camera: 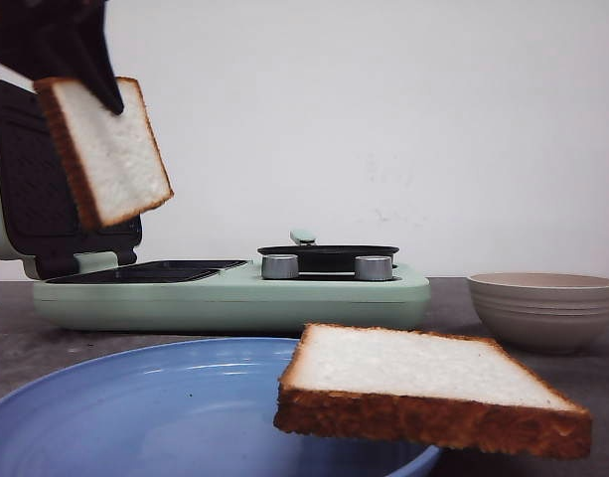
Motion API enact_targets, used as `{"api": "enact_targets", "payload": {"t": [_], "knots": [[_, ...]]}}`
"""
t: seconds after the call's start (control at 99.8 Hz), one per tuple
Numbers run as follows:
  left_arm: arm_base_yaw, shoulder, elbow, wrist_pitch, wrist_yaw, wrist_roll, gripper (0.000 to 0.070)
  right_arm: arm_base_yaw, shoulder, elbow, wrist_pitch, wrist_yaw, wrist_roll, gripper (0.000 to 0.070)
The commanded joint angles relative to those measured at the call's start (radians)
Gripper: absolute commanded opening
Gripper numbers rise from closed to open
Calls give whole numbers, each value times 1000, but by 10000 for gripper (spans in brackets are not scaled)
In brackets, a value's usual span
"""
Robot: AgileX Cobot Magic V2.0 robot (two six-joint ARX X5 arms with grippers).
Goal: Make breakfast with bread and shrimp
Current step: 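Carry the bread to the grill plate farthest from the robot and release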
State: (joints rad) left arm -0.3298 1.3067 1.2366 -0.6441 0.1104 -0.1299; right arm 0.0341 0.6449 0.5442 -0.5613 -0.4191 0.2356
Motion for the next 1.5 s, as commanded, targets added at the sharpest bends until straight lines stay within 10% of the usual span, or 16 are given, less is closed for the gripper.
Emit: {"api": "enact_targets", "payload": {"t": [0.0,0.882,1.493], "knots": [[-4,64,95,-9,-36,61,3,3,6,12,4,-3,-8,0],[-51,679,693,-116,-438,399,3,24,6,12,-2,1,-34,0],[-62,780,750,-65,-559,403,3,24,6,12,-2,1,-35,0]]}}
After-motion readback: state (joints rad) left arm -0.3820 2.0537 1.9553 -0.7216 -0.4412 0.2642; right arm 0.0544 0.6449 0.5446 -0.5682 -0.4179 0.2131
